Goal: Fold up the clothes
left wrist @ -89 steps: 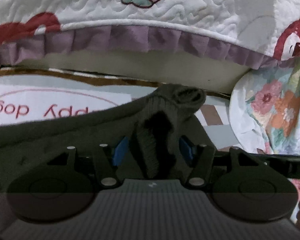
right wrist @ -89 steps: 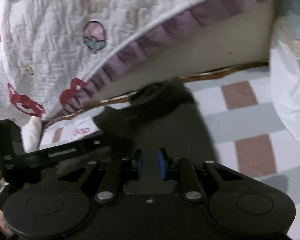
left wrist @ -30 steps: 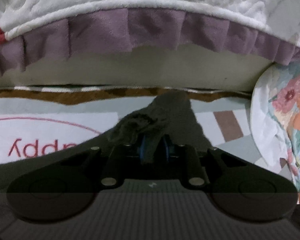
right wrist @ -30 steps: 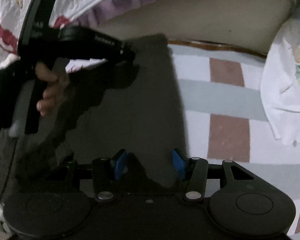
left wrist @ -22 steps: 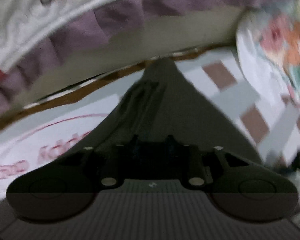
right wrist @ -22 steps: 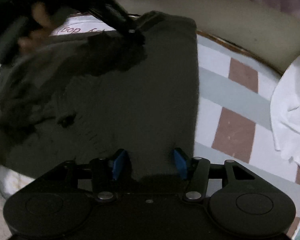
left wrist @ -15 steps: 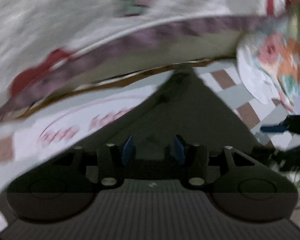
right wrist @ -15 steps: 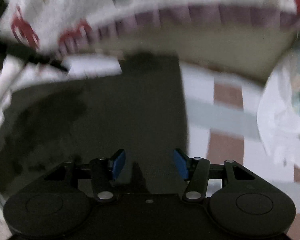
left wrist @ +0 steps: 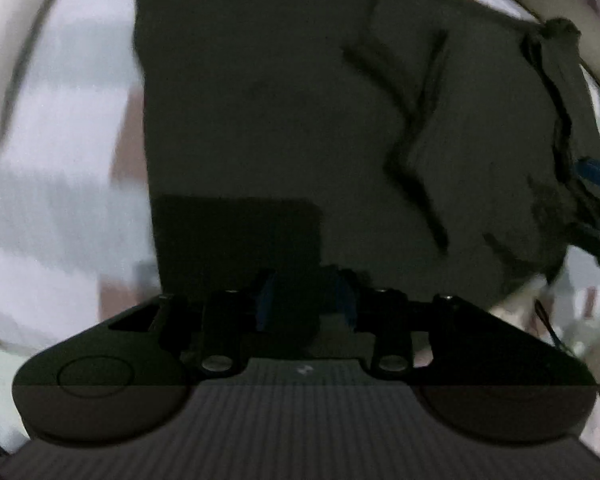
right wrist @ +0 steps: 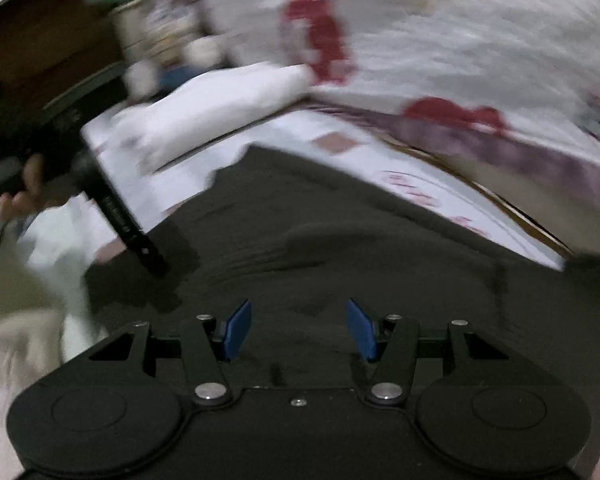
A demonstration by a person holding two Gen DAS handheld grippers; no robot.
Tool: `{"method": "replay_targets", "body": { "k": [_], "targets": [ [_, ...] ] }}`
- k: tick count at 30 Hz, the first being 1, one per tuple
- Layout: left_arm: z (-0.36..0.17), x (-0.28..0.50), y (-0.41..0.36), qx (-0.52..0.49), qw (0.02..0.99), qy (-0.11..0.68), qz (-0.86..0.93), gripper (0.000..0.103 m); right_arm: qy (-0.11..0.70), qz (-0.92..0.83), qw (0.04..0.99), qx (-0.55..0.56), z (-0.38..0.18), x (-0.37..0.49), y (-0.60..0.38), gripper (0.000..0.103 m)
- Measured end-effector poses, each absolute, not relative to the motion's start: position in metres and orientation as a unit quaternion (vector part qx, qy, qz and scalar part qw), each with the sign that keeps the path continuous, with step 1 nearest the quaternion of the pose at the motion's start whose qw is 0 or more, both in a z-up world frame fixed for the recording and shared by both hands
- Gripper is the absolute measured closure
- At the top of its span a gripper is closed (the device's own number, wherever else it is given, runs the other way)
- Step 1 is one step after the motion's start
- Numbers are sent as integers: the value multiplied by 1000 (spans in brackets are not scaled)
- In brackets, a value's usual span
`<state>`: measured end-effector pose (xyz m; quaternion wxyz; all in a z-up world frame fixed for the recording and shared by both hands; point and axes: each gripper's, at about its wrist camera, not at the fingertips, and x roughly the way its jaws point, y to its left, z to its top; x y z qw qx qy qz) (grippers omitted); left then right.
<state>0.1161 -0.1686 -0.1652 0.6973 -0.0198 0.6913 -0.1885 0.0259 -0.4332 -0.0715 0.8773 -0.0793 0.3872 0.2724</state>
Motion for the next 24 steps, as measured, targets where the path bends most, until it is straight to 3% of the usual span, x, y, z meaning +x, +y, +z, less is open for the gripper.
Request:
{"method": "replay_targets", "body": {
  "k": [7,10,24],
  "targets": [
    [-179,101,-121,-102,694,696,-151,60,390,332,848,-138,-85,-1,-388,45],
    [-178,100,-112,-115,700,692,-131,50,392,349,838,-153,-89,-8,-373,45],
    [-178,88,-87,-124,703,698,-55,43,403,347,835,-141,-96,-10,-317,45]
  ]
}}
